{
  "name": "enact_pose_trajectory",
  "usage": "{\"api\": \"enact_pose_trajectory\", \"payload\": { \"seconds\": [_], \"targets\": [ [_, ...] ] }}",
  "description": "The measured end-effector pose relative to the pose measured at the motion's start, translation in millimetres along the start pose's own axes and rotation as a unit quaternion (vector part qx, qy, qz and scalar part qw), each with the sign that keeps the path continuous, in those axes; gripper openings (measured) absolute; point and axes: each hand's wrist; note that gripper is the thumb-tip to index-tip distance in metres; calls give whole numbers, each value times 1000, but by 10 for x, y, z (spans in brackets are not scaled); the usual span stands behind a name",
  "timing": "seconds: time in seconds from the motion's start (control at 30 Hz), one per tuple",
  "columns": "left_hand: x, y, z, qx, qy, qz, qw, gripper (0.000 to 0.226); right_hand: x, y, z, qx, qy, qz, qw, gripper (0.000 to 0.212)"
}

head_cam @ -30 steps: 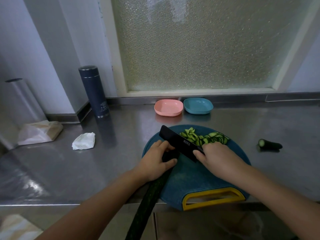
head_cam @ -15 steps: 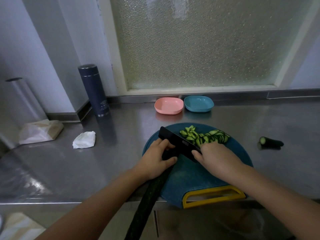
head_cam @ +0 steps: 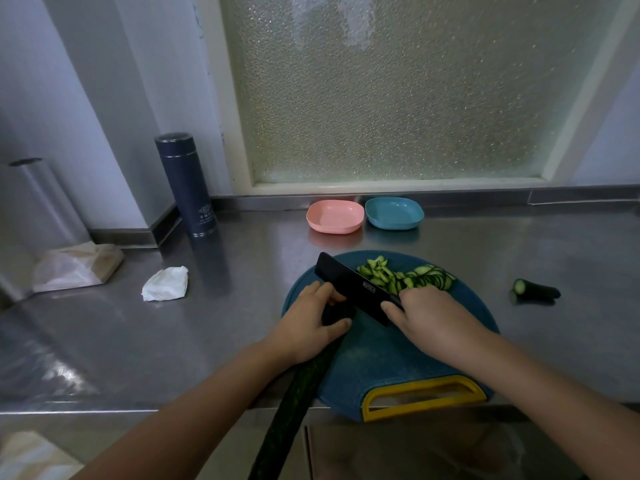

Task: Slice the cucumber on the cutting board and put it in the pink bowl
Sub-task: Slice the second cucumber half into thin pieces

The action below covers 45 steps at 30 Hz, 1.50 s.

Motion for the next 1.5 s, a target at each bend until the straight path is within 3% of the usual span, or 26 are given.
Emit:
{"api": "enact_pose_trajectory", "payload": {
  "seconds": [0.2,1.5],
  "targets": [
    [9,17,-17,-3,-9,-3,1000,31,94,34,-24,10,28,1,1000,43],
    [9,46,-18,-14,-4,-3,1000,28,1,41,112,0,4,8,1000,44]
  ]
}}
Point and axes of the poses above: each hand's wrist, its own x-axis towards the middle knuckle, its own z-axis out of the back of the hand, y = z × x, and after that the axes turned 10 degrees about y, right-handed
